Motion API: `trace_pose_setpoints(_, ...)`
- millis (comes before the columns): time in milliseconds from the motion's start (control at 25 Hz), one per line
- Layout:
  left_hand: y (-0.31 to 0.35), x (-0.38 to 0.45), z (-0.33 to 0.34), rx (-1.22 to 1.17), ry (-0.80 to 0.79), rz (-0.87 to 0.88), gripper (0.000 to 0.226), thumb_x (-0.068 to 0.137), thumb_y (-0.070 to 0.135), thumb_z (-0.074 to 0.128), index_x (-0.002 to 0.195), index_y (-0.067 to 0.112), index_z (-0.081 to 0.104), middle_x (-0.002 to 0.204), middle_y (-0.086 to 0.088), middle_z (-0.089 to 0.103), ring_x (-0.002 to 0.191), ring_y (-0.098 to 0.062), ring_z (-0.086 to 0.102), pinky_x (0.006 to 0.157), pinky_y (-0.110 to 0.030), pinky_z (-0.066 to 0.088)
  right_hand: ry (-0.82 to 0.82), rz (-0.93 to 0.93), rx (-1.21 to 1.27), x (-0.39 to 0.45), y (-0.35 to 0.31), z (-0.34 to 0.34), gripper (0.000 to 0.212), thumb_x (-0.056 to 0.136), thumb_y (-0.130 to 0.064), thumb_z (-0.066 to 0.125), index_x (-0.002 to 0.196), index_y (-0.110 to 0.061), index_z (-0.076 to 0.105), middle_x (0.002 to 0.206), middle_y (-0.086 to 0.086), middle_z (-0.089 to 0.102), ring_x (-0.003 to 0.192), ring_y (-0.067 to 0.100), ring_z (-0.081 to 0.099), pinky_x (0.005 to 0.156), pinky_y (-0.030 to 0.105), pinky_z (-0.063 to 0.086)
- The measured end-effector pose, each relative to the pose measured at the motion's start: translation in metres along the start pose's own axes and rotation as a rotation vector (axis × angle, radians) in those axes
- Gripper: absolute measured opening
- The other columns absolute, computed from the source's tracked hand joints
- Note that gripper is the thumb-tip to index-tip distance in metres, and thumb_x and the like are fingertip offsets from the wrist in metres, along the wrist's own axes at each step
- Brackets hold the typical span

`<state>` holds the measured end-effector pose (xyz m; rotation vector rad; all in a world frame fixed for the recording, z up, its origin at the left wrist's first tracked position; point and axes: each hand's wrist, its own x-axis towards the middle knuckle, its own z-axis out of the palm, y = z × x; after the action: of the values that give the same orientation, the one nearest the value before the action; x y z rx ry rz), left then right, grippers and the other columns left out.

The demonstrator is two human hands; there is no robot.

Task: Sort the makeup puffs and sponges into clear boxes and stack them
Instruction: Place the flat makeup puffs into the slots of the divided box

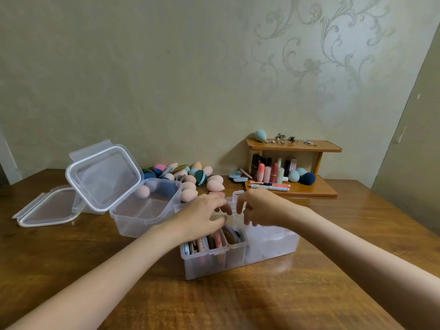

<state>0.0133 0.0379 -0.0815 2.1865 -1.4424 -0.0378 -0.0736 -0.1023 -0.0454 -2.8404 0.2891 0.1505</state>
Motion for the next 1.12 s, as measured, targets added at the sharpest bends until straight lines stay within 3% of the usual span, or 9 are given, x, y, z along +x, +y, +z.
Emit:
trace_pose_setpoints(80, -0.01, 0.005, -0.001, 0.006, 0.039, -0.03, 0.017, 0.091, 0.018, 0.053, 0.105, 0.019, 0.063, 0.11, 0.009, 0.057, 0.105, -0.008, 0.053, 0.088, -0.022, 0.044, 0.115, 0.002, -0.062, 0.017, -0.003, -0.01, 0.026, 0.091, -0.004, 0.051, 0.112, -0.01, 0.065, 0.112, 0.008, 0.068, 0.1, 0.024, 0.064, 0.089, 0.035, 0.05)
trace_pose_setpoints(160, -0.024, 0.008, -0.001, 0.048, 0.072, -0.048, 0.017, 0.091, 0.02, 0.053, 0.101, 0.022, 0.066, 0.101, 0.01, 0.058, 0.098, -0.007, 0.055, 0.086, -0.023, 0.044, 0.23, 0.02, -0.065, 0.049, -0.003, -0.017, 0.031, 0.092, -0.003, 0.045, 0.111, -0.012, 0.067, 0.116, 0.007, 0.067, 0.108, 0.026, 0.061, 0.098, 0.038, 0.044)
trace_pose_setpoints(320, -0.042, 0.008, 0.004, 0.01, 0.057, -0.035, 0.015, 0.092, 0.021, 0.052, 0.101, 0.023, 0.064, 0.097, 0.01, 0.059, 0.091, 0.0, 0.054, 0.078, -0.014, 0.046, 0.037, 0.015, -0.079, 0.121, -0.004, -0.005, 0.038, 0.093, -0.001, 0.04, 0.123, -0.011, 0.059, 0.112, 0.004, 0.058, 0.085, 0.017, 0.055, 0.07, 0.017, 0.043)
trace_pose_setpoints(480, -0.046, 0.008, 0.005, -0.031, 0.043, -0.018, 0.016, 0.094, 0.021, 0.049, 0.105, 0.023, 0.06, 0.1, 0.007, 0.059, 0.091, -0.002, 0.057, 0.075, -0.011, 0.045, -0.097, 0.104, -0.131, 0.154, -0.005, 0.015, 0.035, 0.096, -0.016, 0.047, 0.129, -0.003, 0.049, 0.109, 0.009, 0.045, 0.094, 0.018, 0.037, 0.079, 0.025, 0.034)
trace_pose_setpoints(600, -0.047, 0.007, 0.005, -0.041, 0.047, -0.025, 0.016, 0.094, 0.02, 0.049, 0.106, 0.022, 0.06, 0.098, 0.01, 0.056, 0.09, -0.002, 0.056, 0.072, -0.008, 0.043, -0.077, 0.172, -0.061, 0.161, -0.001, 0.021, 0.024, 0.095, -0.021, 0.048, 0.111, -0.005, 0.055, 0.089, 0.005, 0.043, 0.091, 0.019, 0.039, 0.073, 0.024, 0.035)
trace_pose_setpoints(680, -0.045, 0.007, 0.005, -0.034, 0.048, -0.028, 0.017, 0.094, 0.02, 0.049, 0.107, 0.022, 0.06, 0.098, 0.01, 0.055, 0.089, -0.002, 0.055, 0.071, -0.007, 0.041, -0.036, 0.23, -0.059, 0.165, 0.002, 0.025, 0.024, 0.093, -0.026, 0.053, 0.104, -0.006, 0.056, 0.075, 0.003, 0.041, 0.088, 0.018, 0.043, 0.074, 0.024, 0.037)
trace_pose_setpoints(840, -0.043, 0.006, 0.004, -0.029, 0.038, -0.045, 0.017, 0.094, 0.019, 0.049, 0.107, 0.02, 0.06, 0.103, 0.004, 0.059, 0.09, -0.004, 0.055, 0.071, -0.008, 0.041, 0.077, 0.254, 0.029, 0.162, 0.007, 0.028, 0.031, 0.086, -0.019, 0.062, 0.11, -0.001, 0.058, 0.075, 0.005, 0.048, 0.083, 0.017, 0.048, 0.067, 0.022, 0.039)
trace_pose_setpoints(1000, -0.036, 0.004, -0.001, 0.065, 0.062, -0.051, 0.019, 0.093, 0.023, 0.05, 0.109, 0.024, 0.06, 0.109, 0.007, 0.054, 0.106, -0.007, 0.049, 0.089, -0.02, 0.044, 0.275, 0.151, 0.085, 0.133, 0.004, 0.005, 0.015, 0.083, -0.009, 0.063, 0.094, -0.001, 0.069, 0.083, 0.007, 0.063, 0.076, 0.018, 0.057, 0.069, 0.025, 0.044)
trace_pose_setpoints(1120, -0.022, 0.002, -0.003, 0.015, 0.037, -0.003, 0.024, 0.092, 0.023, 0.05, 0.113, 0.028, 0.062, 0.119, 0.009, 0.056, 0.112, -0.004, 0.046, 0.099, -0.024, 0.04, 0.392, -0.042, 0.119, 0.09, 0.003, -0.022, 0.018, 0.078, -0.009, 0.069, 0.093, -0.006, 0.075, 0.088, 0.004, 0.07, 0.08, 0.016, 0.062, 0.057, 0.008, 0.043)
